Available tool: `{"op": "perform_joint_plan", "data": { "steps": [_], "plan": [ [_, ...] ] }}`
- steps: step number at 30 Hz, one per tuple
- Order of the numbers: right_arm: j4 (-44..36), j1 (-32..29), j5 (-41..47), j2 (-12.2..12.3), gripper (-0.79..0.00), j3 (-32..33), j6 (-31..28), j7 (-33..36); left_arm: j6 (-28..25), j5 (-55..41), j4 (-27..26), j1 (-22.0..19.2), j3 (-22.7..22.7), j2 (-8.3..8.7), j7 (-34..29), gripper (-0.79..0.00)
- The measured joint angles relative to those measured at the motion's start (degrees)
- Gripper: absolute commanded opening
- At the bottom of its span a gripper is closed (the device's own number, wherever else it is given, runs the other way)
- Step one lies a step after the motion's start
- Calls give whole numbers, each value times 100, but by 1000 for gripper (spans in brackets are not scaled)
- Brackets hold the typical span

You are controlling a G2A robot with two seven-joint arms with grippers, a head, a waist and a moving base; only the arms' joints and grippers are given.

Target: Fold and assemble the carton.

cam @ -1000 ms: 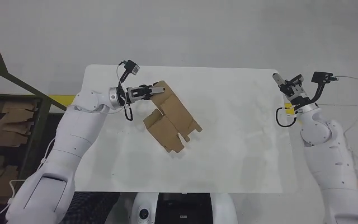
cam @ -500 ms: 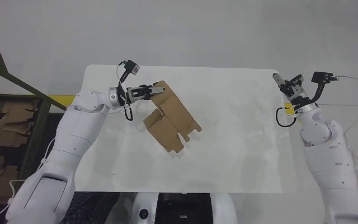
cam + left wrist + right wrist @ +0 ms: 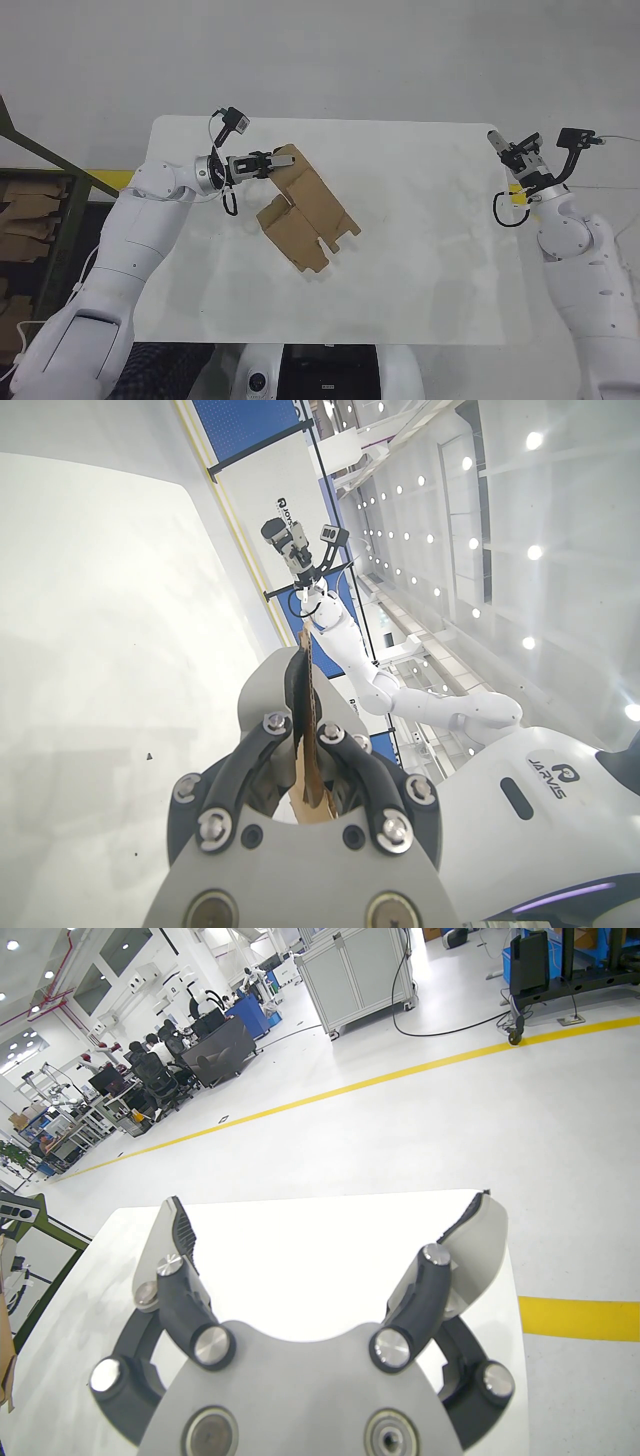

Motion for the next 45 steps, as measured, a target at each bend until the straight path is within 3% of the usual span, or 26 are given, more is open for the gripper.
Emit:
{"op": "perform_joint_plan", "data": {
  "steps": [8,15,18,23,28,45],
  "plan": [
    [-301,-231,481,0,0,-4,-554,477,0,0,0,0,0,0,0,-785],
    [-722,-476,1421,0,0,-365,-1771,1649,0,0,0,0,0,0,0,-785],
    [-851,-522,1968,-10,0,-624,-2007,2211,0,0,0,0,0,0,0,-785],
    [-950,-458,2872,-34,0,-1062,-1964,3089,0,0,0,0,0,0,0,-785],
    [-1009,-390,3124,-47,0,-1346,-1885,3642,0,0,0,0,0,0,0,-785],
    [-1111,-421,3038,-59,0,-1431,-1652,3628,0,0,0,0,0,0,0,-785]
  ]
}}
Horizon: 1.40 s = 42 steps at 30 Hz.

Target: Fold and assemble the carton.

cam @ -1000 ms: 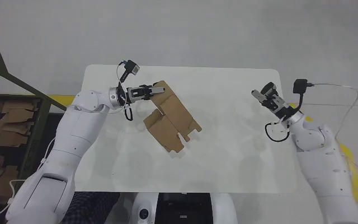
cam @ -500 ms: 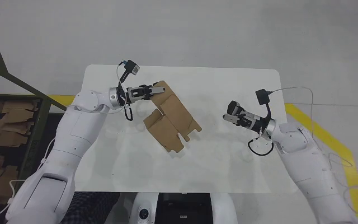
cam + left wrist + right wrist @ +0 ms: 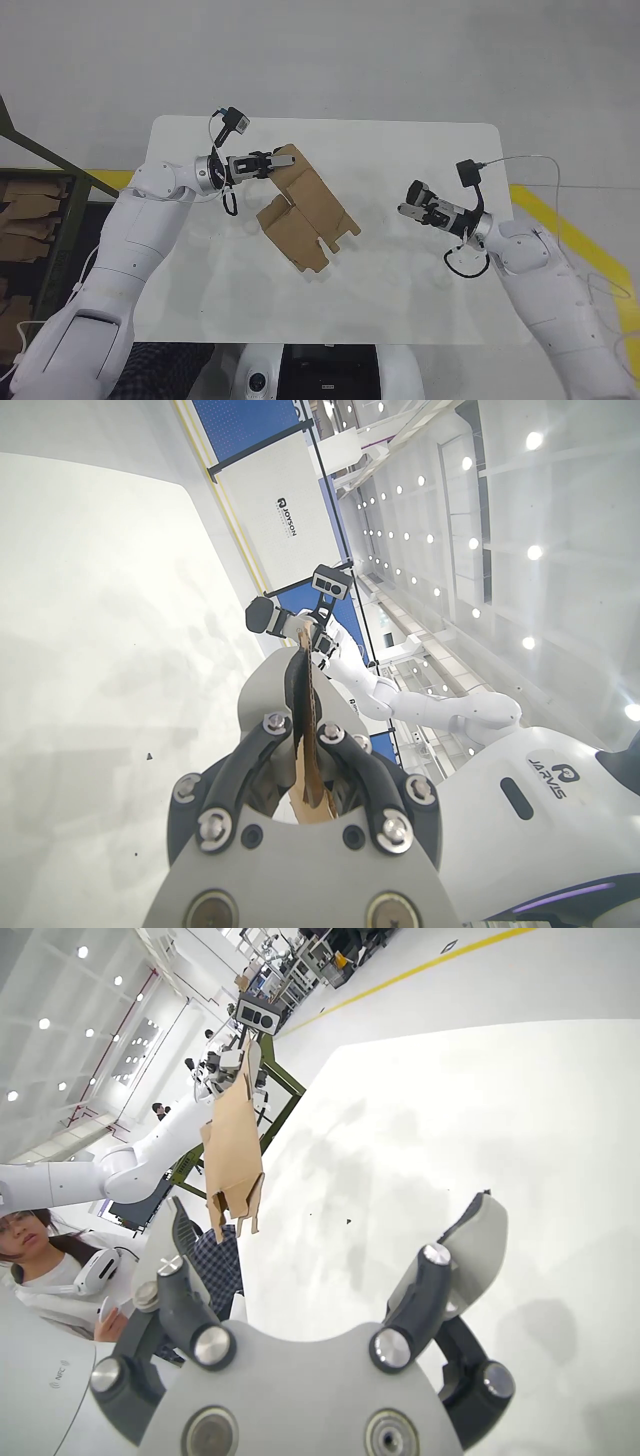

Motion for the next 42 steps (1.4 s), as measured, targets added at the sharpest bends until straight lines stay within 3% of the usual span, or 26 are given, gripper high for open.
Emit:
{"op": "perform_joint_plan", "data": {
  "steps": [8,19,24,26,32,36,42],
  "plan": [
    [2,318,94,-213,0,-795,418,-31,0,0,0,0,0,0,0,-785],
    [348,794,967,-468,-12,-1606,126,506,0,0,0,0,0,0,0,-785],
    [535,908,1408,-548,-400,-1801,111,707,0,0,0,0,0,0,0,-785],
    [611,958,1520,-576,-428,-1865,119,782,0,0,0,0,0,0,0,-785],
    [836,1096,1800,-650,-606,-1996,111,974,0,0,0,0,0,0,0,-785],
    [968,1153,1976,-694,-785,-2066,117,1099,0,0,0,0,0,0,0,-785],
    [1114,1250,2082,-756,-785,-2135,142,1173,0,0,0,0,0,0,0,-785]
  ]
}}
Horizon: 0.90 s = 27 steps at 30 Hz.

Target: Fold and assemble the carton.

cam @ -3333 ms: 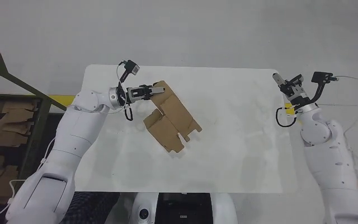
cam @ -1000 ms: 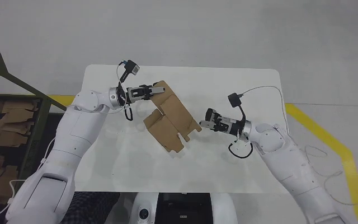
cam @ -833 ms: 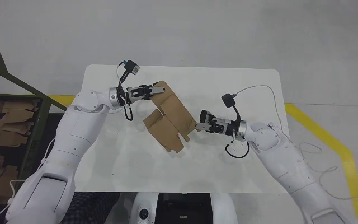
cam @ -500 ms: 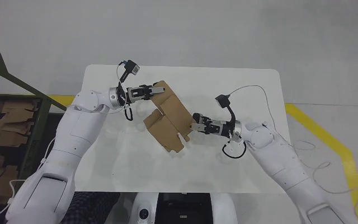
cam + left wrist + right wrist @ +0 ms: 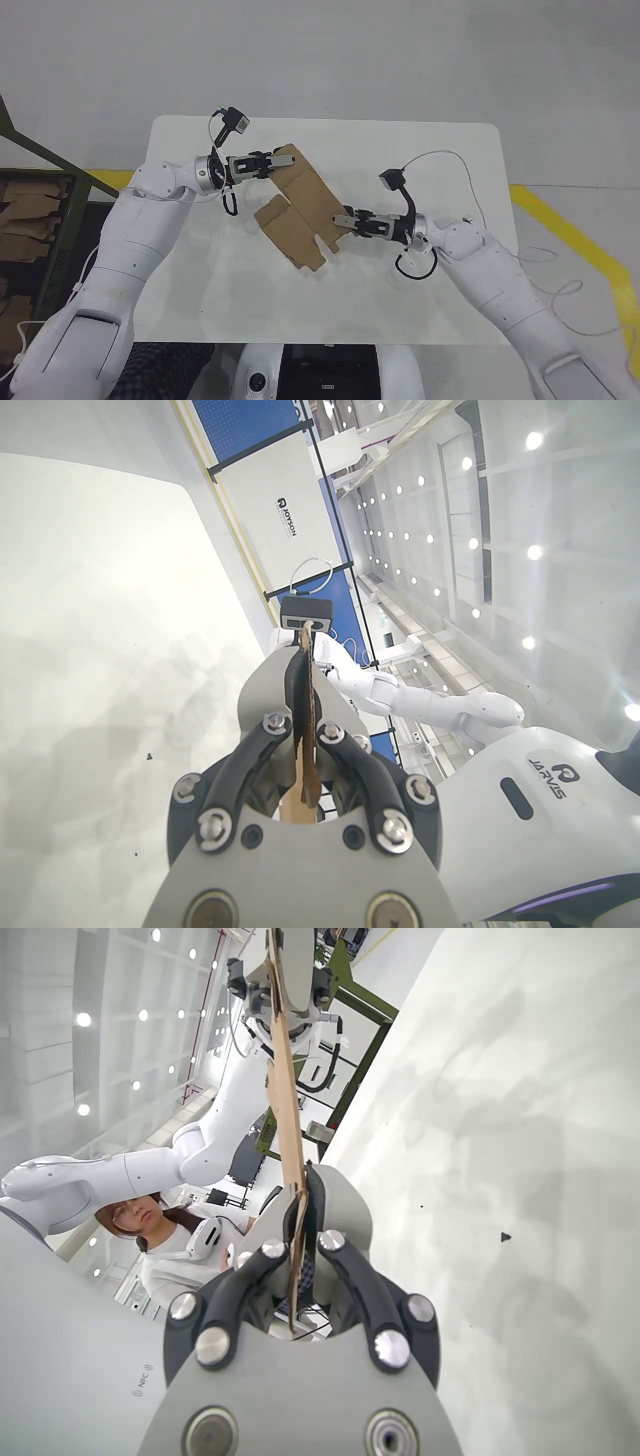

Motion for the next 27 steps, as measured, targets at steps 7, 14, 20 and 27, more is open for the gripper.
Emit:
{"op": "perform_joint_plan", "data": {
  "steps": [7,14,20,27],
  "plan": [
    [11,-1,103,-27,-785,-3,32,108,0,0,0,0,0,0,0,0],
    [-55,-186,546,53,-785,242,97,382,0,0,0,0,0,0,0,0],
    [-118,-432,719,203,-785,728,128,361,0,0,0,0,0,0,0,0],
    [-645,-972,324,368,-785,1380,593,-547,0,0,0,0,0,0,0,0]
  ]
}}
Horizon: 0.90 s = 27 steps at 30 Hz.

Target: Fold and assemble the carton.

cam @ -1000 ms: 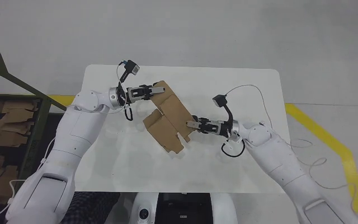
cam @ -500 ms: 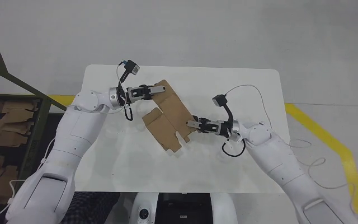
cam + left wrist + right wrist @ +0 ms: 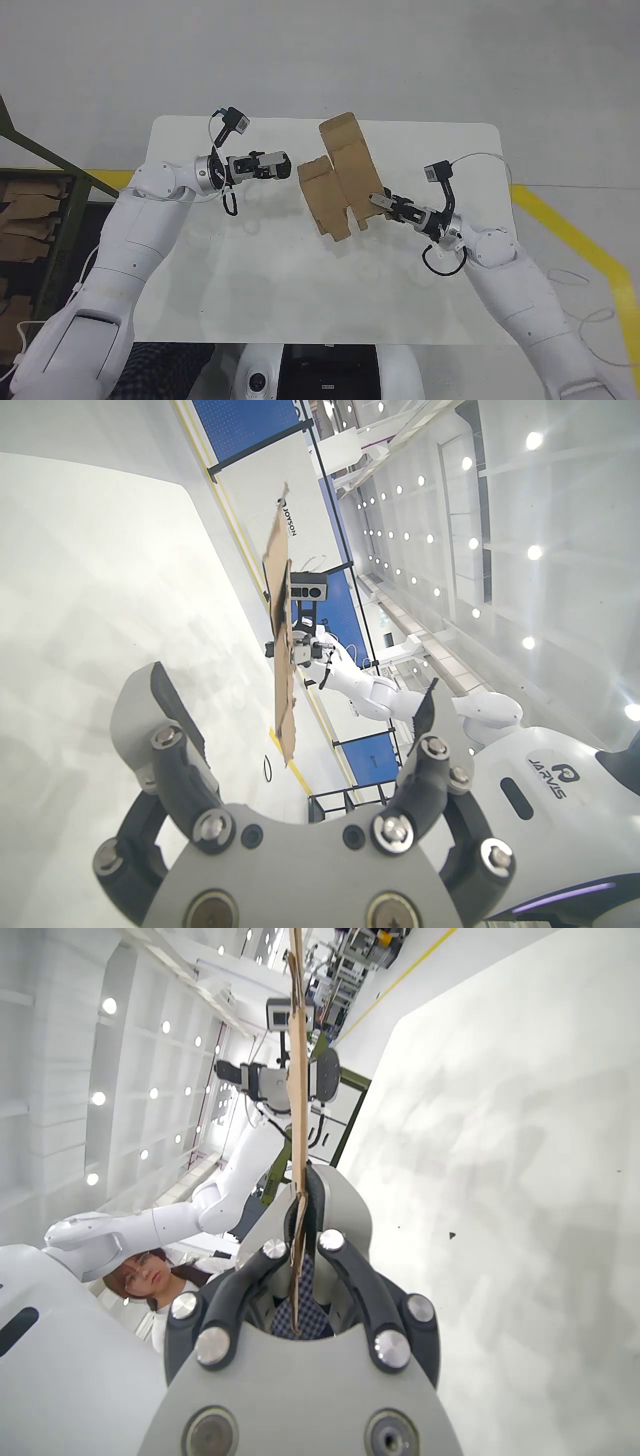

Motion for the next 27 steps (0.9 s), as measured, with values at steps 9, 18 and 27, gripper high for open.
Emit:
{"op": "perform_joint_plan", "data": {
  "steps": [9,18,27],
  "plan": [
    [-607,-490,443,-29,-785,101,610,-648,0,0,0,0,0,0,0,0],
    [-612,-492,442,-31,-785,95,620,-659,0,0,0,0,0,0,0,0],
    [-680,-564,432,-45,-785,98,730,-830,21,266,-224,175,-3,2,404,0]
  ]
}}
